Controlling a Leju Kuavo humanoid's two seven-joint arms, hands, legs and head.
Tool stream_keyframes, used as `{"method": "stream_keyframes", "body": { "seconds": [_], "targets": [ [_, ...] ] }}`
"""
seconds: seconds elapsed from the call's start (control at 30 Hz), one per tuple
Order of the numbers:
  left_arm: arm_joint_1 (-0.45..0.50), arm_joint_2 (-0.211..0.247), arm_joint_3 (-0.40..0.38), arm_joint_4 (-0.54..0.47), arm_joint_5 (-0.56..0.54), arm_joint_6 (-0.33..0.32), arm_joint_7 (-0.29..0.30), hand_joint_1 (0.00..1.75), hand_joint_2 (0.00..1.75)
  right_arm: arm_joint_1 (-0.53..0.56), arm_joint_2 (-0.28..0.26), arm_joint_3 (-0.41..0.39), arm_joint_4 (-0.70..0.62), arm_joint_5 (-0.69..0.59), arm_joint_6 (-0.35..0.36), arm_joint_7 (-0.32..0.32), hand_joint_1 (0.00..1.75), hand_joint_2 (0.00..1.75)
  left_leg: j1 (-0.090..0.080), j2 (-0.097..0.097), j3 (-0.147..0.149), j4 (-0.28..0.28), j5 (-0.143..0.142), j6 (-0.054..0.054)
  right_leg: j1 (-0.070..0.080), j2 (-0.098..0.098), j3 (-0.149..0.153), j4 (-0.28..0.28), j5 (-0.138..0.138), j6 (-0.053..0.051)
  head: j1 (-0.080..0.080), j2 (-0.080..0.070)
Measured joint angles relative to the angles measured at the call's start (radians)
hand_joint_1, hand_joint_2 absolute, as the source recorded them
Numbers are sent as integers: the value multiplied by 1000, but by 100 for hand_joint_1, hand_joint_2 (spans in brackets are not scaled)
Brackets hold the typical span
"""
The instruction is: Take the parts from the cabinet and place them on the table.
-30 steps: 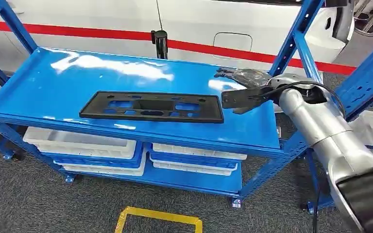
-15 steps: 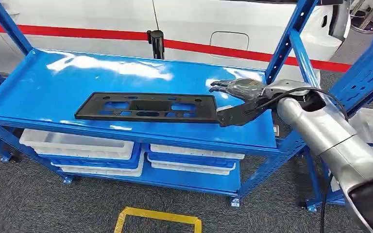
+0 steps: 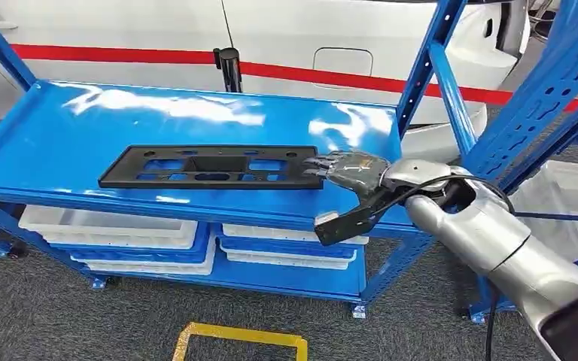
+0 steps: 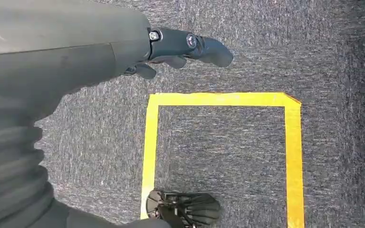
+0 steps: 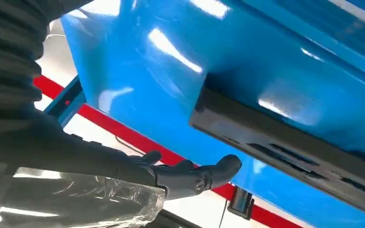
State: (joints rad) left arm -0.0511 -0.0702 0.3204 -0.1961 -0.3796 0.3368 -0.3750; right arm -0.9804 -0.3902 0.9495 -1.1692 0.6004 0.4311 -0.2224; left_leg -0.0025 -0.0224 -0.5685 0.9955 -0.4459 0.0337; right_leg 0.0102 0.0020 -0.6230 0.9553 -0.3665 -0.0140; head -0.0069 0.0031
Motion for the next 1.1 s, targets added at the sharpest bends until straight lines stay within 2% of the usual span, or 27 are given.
{"method": "stream_keyframes", "body": {
  "seconds": [0.23, 0.47, 0.67, 0.9, 1.1],
  "targets": [
    [0, 0, 0, 0, 0, 0, 0, 0, 175, 4, -6, 15, -14, 16, -19, 0, 0, 175, 5, 1, 0, 0, 0, -1, 3, 3, -1, 1, 0, -1, 0, 0],
    [-1, -2, 1, 0, -11, 2, -8, 0, 175, 69, 1, 49, -101, 127, -176, 51, 0, 175, 10, 2, 1, 0, -3, -6, 7, 5, -1, 1, -1, -1, 0, 0],
    [-2, -4, 2, 0, -15, 2, -14, 0, 175, 97, 7, 68, -174, 176, -235, 87, 0, 175, 11, 2, 1, 0, -2, -8, 8, 5, -1, 1, -1, -2, 0, 0],
    [-6, -8, 6, 0, -22, 7, -19, 0, 175, 90, 59, 83, -187, 207, -285, 105, 0, 175, 11, 4, 1, 0, -2, -9, 8, 6, -1, 2, -1, -2, 0, 0],
    [-6, -10, 16, 0, -27, 7, -19, 0, 175, 86, 89, 99, -187, 214, -294, 107, 0, 175, 11, 3, 1, 0, -2, -9, 8, 6, -1, 2, -1, -2, 0, 0]
  ]
}}
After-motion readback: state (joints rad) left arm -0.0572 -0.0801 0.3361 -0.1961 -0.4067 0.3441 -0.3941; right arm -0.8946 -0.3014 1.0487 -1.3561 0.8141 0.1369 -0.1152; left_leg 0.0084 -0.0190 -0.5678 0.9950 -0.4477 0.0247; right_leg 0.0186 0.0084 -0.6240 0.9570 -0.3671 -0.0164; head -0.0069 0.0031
